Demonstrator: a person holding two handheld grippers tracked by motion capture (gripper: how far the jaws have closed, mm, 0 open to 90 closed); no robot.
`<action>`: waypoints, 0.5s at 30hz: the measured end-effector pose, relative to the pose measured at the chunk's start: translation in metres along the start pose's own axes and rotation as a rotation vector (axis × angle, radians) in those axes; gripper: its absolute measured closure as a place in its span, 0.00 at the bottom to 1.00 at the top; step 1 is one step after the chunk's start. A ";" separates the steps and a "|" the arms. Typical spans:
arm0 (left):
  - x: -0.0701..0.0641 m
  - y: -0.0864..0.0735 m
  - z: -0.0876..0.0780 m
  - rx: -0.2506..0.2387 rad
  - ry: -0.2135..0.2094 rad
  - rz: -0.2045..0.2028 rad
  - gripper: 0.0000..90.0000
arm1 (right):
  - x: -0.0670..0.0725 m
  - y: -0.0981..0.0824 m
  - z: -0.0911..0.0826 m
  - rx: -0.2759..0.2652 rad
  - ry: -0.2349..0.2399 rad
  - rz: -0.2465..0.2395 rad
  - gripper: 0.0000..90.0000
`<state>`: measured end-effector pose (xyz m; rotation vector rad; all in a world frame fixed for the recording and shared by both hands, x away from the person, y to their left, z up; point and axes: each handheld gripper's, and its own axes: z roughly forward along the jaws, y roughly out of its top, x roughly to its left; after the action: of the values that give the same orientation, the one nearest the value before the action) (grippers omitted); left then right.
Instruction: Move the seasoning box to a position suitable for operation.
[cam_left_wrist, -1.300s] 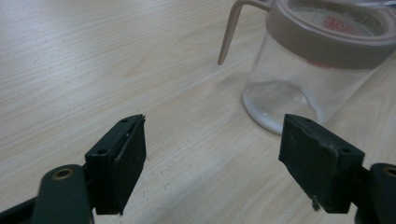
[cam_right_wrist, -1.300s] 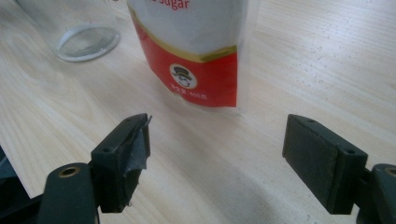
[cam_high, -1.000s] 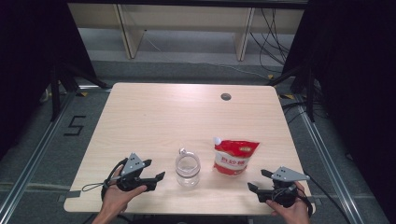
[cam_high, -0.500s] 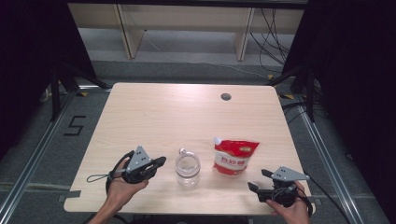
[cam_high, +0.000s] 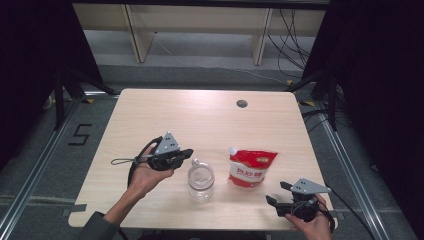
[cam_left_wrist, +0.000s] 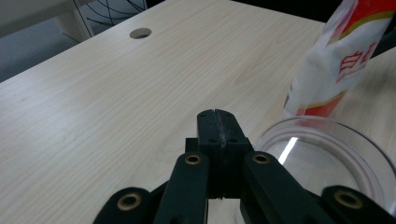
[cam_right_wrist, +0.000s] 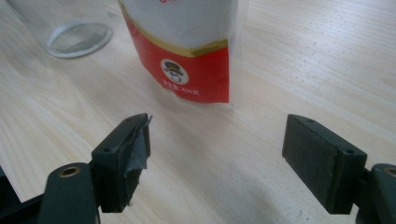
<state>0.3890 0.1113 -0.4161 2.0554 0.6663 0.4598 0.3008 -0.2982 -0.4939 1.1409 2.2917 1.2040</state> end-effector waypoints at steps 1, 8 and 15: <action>0.000 0.003 0.005 0.009 -0.003 0.004 0.99 | -0.001 0.000 0.000 -0.005 -0.004 -0.008 0.27; 0.002 0.011 0.023 0.048 -0.055 -0.007 0.99 | -0.002 0.000 0.000 -0.004 -0.008 -0.015 0.27; 0.000 0.010 0.031 0.097 -0.061 0.010 0.99 | -0.002 0.000 0.000 -0.006 -0.011 -0.027 0.27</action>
<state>0.4091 0.0870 -0.4242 2.1563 0.6536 0.3748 0.3021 -0.2996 -0.4947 1.1086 2.2867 1.1909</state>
